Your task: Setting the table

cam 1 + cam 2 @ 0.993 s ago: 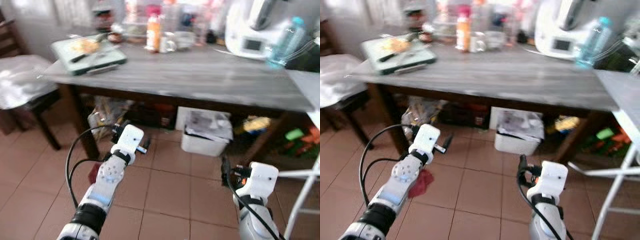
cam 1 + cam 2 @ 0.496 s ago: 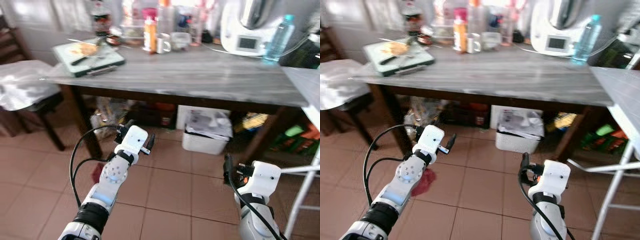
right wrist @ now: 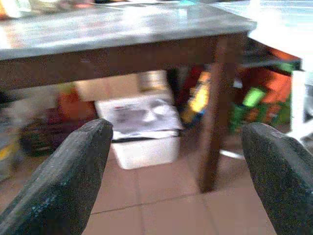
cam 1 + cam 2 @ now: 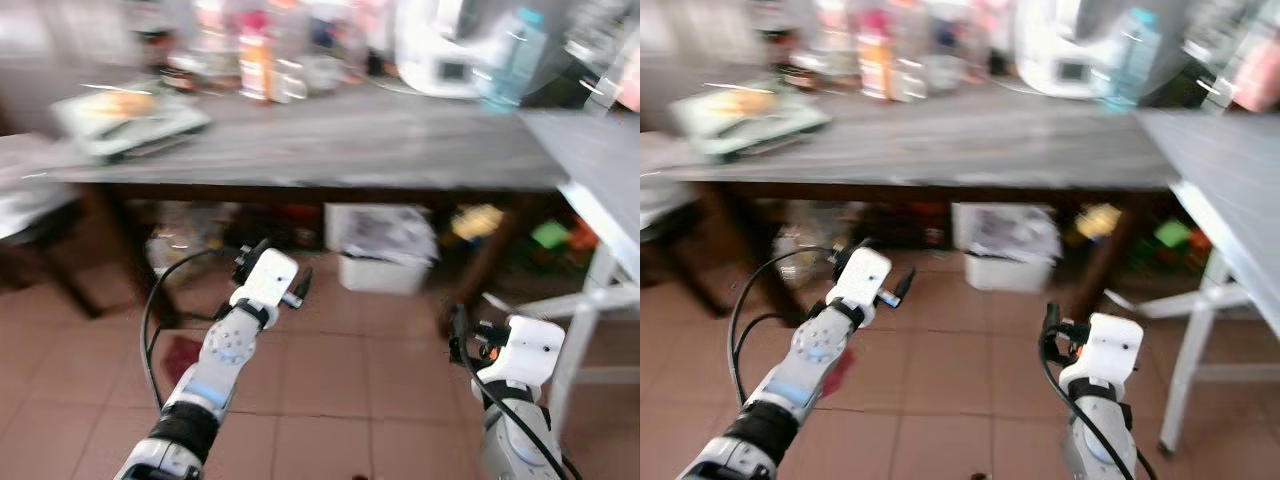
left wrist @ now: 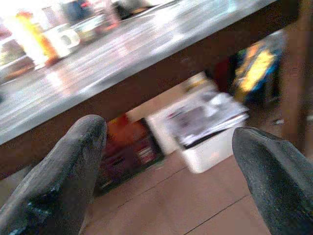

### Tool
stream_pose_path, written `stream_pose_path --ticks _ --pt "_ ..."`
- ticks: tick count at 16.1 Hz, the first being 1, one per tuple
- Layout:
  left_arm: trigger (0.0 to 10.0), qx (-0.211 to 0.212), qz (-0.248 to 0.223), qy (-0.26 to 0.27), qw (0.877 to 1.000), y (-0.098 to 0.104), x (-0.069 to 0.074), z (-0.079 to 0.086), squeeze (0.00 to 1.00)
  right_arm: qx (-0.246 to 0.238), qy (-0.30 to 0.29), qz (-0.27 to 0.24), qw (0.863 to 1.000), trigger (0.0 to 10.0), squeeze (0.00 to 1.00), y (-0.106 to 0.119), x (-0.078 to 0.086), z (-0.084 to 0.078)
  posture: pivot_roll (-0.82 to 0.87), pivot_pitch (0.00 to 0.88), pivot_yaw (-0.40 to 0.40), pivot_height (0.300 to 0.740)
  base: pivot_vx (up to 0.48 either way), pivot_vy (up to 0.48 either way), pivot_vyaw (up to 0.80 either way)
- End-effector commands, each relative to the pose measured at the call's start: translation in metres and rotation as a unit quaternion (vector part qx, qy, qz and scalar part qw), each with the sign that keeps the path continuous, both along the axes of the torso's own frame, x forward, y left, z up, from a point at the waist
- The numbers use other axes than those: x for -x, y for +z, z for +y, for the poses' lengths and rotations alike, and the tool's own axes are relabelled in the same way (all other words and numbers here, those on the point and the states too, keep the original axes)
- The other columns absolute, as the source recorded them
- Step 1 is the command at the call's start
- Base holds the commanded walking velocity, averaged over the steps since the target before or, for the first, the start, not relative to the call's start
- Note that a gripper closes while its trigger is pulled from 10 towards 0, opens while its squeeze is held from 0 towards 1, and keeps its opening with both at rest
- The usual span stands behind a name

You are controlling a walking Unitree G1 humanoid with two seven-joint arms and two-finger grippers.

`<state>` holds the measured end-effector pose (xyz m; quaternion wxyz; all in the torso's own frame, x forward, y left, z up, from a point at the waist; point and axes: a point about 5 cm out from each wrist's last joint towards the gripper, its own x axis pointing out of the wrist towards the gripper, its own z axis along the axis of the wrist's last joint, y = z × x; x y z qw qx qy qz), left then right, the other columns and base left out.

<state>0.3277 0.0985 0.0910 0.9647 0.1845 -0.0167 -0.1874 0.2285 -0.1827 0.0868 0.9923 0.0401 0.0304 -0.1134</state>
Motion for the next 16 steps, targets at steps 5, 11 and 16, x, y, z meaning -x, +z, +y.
stream_pose_path --ticks 5,11,16 --pt "10.0 -0.01 0.013 0.004 1.0 -0.004 -0.001 0.007 0.0 -0.002 0.01 -0.001 1.0 10.0 0.0 0.002 -0.001 0.004 0.05 0.065 -0.013 0.714 0.0 0.0 0.0" --pt "10.0 0.005 0.036 0.016 0.999 -0.008 -0.002 0.005 0.0 0.004 0.023 -0.004 1.0 10.0 0.0 0.008 -0.005 0.01 0.03 0.066 -0.014 0.714 0.0 0.0 0.0" --pt "10.0 0.003 0.039 0.01 0.999 -0.008 -0.001 0.002 0.0 -0.003 0.024 -0.019 1.0 10.0 0.0 0.012 -0.007 0.014 0.04 0.067 -0.014 0.714 0.0 0.0 0.0"
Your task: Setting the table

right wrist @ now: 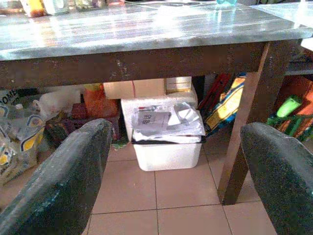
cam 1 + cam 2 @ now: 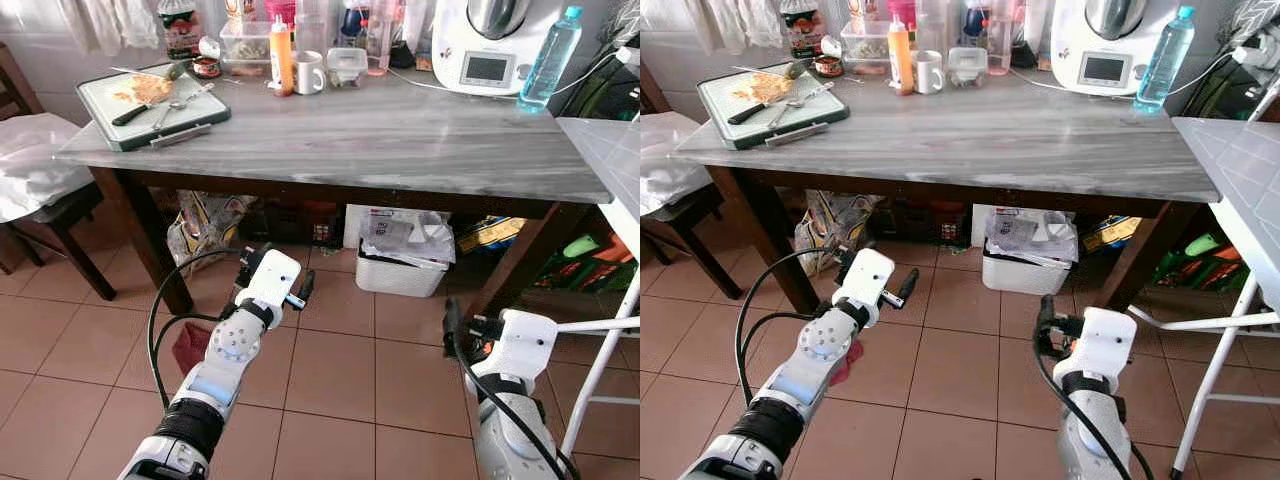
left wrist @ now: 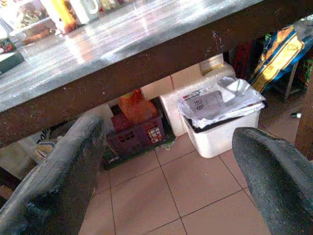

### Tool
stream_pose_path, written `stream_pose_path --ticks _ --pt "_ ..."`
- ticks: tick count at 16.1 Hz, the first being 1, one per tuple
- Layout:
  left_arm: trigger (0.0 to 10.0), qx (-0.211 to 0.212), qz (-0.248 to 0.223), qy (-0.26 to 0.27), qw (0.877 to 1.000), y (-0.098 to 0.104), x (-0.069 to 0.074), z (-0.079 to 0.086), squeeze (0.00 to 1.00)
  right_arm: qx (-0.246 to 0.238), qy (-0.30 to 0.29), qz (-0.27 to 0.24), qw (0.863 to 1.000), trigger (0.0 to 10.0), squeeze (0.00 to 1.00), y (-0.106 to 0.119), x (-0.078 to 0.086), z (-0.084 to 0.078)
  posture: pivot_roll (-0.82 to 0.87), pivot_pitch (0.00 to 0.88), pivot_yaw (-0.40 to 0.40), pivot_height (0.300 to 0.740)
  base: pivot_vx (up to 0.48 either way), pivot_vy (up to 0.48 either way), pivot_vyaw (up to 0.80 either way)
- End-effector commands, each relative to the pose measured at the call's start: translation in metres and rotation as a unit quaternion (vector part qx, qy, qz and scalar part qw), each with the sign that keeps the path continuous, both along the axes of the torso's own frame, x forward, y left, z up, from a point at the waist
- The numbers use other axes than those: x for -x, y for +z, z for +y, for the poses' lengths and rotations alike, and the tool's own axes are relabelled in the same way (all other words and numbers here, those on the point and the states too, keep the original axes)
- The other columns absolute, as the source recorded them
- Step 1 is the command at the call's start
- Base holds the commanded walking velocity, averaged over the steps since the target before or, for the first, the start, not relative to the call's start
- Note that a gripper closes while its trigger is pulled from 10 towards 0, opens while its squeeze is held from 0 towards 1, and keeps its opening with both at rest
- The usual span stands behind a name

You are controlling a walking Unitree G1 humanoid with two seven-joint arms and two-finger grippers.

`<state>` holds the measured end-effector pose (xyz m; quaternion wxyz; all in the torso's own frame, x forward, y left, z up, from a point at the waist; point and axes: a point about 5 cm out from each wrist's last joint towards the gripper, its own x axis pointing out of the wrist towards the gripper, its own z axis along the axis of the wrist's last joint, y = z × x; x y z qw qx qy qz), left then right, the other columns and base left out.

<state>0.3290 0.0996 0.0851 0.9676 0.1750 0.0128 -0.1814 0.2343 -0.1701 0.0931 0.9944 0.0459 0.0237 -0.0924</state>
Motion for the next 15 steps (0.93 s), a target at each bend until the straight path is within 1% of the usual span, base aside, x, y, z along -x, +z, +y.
stream_pose_path --ticks 1,2,4,6,15 --pt "10.0 -0.001 0.014 0.0 1.0 -0.0031 0.0002 0.0001 0.0 0.002 0.002 -0.011 1.0 10.0 0.0 0.0058 -0.0015 0.0016 0.04 0.067 -0.014 0.714 0.0 0.0 0.0" --pt "10.0 -0.005 0.017 -0.001 1.0 -0.0042 0.0008 -0.001 0.0 -0.004 -0.002 -0.007 1.0 10.0 0.0 0.0048 -0.0009 0.0007 0.04 0.067 -0.014 0.714 0.0 0.0 0.0" --pt "10.0 -0.008 0.019 0.001 1.0 -0.0051 0.001 -0.0008 0.0 0.003 0.0 -0.003 1.0 10.0 0.0 0.0043 -0.001 0.0004 0.04 0.068 -0.014 0.714 0.0 0.0 0.0" --pt "10.0 -0.008 0.019 0.002 1.0 -0.0049 0.0006 -0.0005 0.0 -0.004 0.003 -0.005 1.0 10.0 0.0 0.0043 -0.0015 0.0006 0.04 0.067 -0.013 0.714 0.0 0.0 0.0" --pt "10.0 -0.005 0.027 -0.001 1.0 -0.0068 0.0019 -0.0023 0.0 -0.006 0.0 -0.003 1.0 10.0 0.0 0.0034 0.0005 -0.0016 0.04 0.071 -0.013 0.714 0.0 0.0 0.0"
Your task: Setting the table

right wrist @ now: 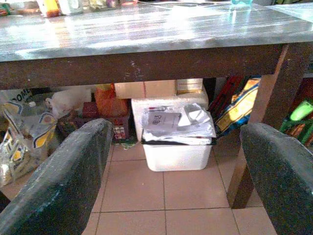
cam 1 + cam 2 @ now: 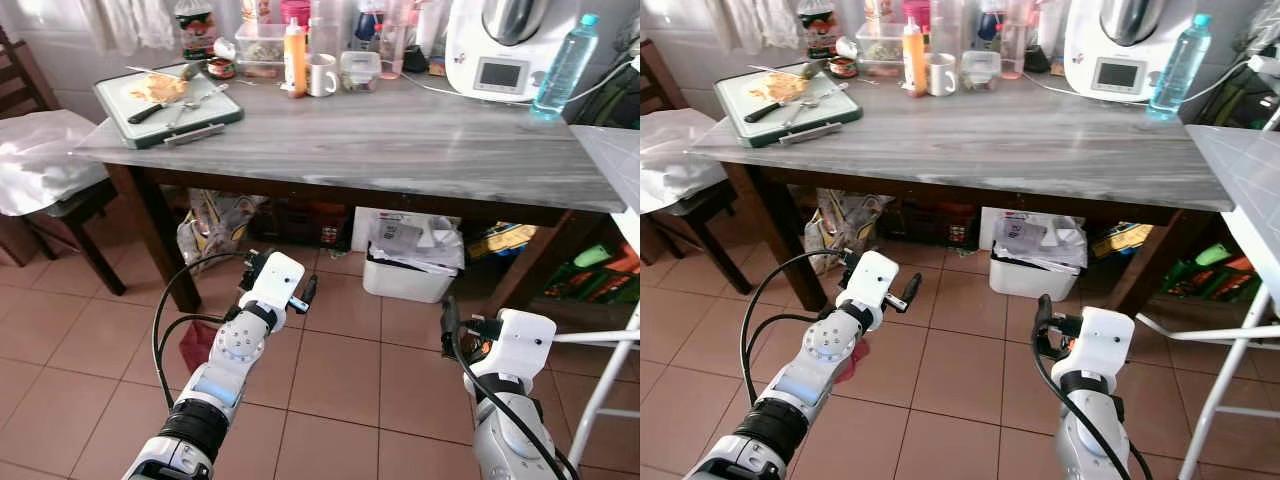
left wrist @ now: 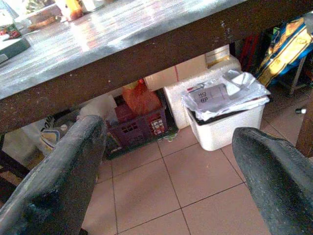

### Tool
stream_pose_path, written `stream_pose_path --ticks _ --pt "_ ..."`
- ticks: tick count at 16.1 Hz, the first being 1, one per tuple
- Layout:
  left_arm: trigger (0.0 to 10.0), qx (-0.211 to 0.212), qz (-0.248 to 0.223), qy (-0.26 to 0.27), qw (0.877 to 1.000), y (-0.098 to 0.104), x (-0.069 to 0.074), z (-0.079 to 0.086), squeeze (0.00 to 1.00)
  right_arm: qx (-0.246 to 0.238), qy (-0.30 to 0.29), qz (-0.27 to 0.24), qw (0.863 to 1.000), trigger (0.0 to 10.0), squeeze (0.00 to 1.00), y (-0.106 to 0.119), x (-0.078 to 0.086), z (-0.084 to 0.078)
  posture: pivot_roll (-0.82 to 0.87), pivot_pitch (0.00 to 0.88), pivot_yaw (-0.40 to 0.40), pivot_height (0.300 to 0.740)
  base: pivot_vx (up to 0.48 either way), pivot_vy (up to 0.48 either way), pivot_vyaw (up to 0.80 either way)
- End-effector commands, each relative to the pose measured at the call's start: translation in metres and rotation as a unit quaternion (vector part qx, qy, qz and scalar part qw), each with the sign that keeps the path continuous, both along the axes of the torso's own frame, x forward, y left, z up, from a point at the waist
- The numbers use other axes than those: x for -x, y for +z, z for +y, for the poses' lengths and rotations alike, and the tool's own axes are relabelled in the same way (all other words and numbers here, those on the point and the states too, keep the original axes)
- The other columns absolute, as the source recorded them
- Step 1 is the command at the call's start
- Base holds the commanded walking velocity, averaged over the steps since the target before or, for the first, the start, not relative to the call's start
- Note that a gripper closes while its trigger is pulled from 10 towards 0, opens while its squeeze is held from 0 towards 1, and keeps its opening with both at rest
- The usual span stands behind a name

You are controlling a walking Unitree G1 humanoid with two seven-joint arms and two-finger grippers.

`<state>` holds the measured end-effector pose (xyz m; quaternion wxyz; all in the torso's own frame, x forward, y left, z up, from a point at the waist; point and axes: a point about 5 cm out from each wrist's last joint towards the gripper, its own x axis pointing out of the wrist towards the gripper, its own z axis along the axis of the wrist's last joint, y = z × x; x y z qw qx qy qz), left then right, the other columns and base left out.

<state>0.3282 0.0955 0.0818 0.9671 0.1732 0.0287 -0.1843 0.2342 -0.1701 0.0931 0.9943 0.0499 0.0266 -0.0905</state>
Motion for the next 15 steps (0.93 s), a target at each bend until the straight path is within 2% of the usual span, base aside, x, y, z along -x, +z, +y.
stream_pose_path --ticks 1,8,15 --pt "10.0 -0.004 0.012 -0.001 1.0 -0.0036 0.0011 0.0019 0.0 -0.002 -0.002 -0.005 1.0 10.0 0.0 0.0031 0.0007 -0.0017 0.04 0.072 -0.012 0.714 0.0 0.0 0.0" --pt "10.0 -0.008 0.015 -0.002 1.0 -0.0047 0.0017 0.0033 0.0 -0.005 -0.005 -0.003 1.0 10.0 0.0 0.0016 0.0024 -0.0013 0.04 0.076 -0.005 0.714 0.0 0.0 0.0" --pt "10.0 -0.008 0.019 0.0 1.0 -0.0046 0.0 0.0028 0.0 -0.003 -0.006 -0.003 1.0 10.0 0.0 0.0013 0.0008 -0.0031 0.04 0.069 -0.007 0.714 -0.255 0.0 0.0"
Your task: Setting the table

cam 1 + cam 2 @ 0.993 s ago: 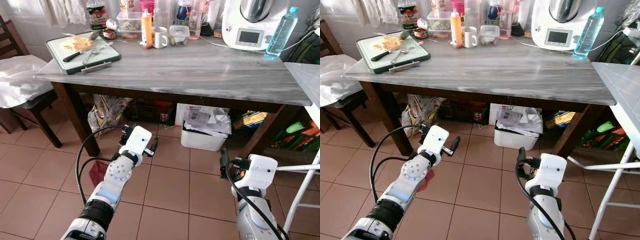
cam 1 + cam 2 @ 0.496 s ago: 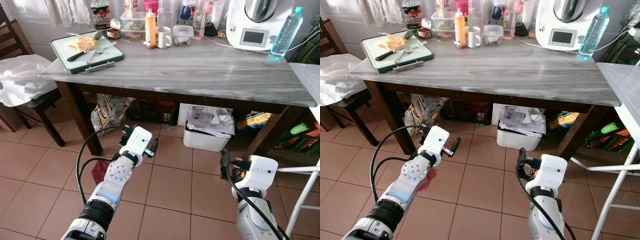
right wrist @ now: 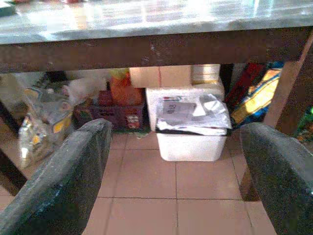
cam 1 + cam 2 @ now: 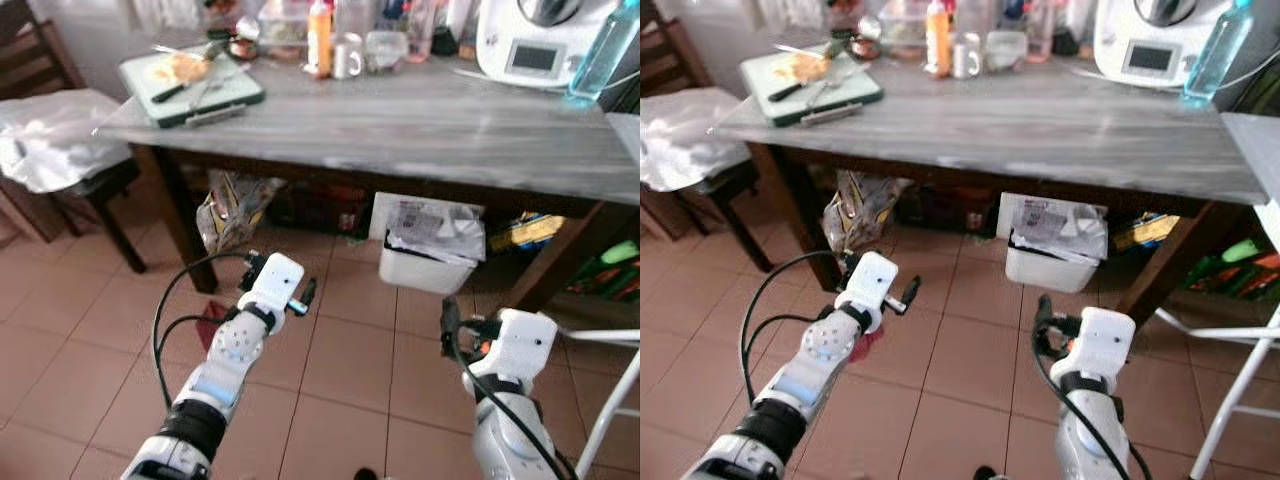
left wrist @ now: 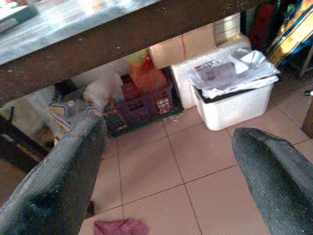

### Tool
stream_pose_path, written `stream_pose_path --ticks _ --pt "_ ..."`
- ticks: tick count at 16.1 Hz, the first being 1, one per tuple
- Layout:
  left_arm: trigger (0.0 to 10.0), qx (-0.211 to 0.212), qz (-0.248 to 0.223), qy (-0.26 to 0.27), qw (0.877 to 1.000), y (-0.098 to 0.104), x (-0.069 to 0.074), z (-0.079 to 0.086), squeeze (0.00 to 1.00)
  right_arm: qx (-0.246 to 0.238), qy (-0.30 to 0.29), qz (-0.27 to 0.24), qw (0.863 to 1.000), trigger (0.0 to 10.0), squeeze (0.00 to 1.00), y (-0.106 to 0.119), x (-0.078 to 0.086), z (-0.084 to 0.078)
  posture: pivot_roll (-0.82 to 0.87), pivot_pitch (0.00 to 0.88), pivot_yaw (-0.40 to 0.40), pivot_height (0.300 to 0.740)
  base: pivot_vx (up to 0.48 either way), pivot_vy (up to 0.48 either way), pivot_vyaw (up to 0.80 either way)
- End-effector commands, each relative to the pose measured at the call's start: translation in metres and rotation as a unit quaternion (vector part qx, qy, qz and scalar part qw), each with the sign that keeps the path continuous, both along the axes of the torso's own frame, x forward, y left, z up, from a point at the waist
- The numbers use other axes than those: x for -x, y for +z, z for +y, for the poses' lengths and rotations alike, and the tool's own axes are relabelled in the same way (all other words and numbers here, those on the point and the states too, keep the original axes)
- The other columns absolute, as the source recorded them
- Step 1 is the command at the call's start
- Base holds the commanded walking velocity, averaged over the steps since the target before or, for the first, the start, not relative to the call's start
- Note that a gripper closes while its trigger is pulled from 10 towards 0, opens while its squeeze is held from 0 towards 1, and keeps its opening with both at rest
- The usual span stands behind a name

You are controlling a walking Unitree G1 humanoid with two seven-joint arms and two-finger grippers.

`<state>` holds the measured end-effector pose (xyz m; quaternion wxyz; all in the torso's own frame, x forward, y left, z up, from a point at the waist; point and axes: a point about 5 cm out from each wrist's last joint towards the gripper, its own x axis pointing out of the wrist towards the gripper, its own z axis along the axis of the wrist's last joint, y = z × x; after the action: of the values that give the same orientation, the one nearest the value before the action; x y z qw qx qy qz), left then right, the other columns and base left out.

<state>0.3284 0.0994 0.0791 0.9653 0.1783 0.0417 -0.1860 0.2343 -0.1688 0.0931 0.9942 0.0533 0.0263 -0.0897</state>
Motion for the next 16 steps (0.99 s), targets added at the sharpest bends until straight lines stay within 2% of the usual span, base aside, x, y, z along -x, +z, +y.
stream_pose_path --ticks 1,9,16 --pt "10.0 -0.001 0.007 0.0 1.0 -0.002 0.0002 -0.001 0.0 0.001 -0.006 -0.002 1.0 10.0 0.0 0.0012 0.0008 -0.0044 0.04 0.069 -0.007 0.714 -0.251 0.0 0.0" --pt "10.0 -0.004 0.003 -0.002 1.0 -0.0005 -0.0002 -0.0003 0.0 0.001 -0.009 -0.004 1.0 10.0 0.0 0.0017 0.0005 -0.0055 0.04 0.065 -0.007 0.714 -0.252 0.0 0.0" --pt "10.0 0.015 -0.003 -0.03 0.999 0.0028 0.0016 -0.0036 0.0 0.008 -0.023 -0.013 1.0 10.0 0.0 0.0046 0.0027 -0.0093 0.04 0.076 -0.006 0.714 0.0 0.0 0.0"
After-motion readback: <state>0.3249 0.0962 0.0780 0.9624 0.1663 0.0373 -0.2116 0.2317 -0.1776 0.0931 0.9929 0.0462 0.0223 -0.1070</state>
